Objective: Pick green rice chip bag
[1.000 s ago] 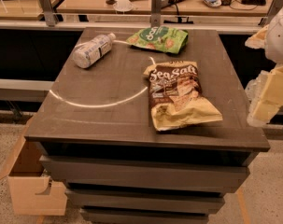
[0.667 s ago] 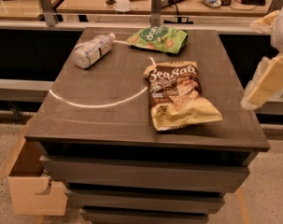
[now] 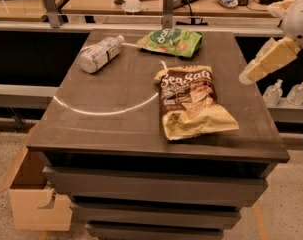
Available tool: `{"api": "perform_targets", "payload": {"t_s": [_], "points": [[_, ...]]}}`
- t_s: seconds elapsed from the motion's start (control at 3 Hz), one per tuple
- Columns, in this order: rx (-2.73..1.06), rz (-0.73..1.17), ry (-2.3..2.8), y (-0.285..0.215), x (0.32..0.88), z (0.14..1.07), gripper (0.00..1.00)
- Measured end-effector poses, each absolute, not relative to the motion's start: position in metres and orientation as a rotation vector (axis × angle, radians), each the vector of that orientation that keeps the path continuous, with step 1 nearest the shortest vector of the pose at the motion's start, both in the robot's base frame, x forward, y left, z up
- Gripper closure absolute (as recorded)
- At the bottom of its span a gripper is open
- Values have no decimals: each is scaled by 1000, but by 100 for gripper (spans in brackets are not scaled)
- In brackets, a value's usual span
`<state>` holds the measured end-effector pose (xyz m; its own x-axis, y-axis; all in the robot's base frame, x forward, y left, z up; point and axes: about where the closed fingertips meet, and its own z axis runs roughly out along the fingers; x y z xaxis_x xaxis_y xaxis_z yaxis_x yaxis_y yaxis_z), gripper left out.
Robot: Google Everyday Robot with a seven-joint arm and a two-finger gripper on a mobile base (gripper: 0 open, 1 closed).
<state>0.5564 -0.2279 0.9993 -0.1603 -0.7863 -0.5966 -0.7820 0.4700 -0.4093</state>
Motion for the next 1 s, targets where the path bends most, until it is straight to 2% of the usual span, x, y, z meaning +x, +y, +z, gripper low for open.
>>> {"api": "perform_targets", "payload": {"t_s": [0.33, 1.0], "points": [[-1206, 74, 1988, -235, 590, 961, 0], [-1181, 100, 1971, -231, 594, 959, 0]]}}
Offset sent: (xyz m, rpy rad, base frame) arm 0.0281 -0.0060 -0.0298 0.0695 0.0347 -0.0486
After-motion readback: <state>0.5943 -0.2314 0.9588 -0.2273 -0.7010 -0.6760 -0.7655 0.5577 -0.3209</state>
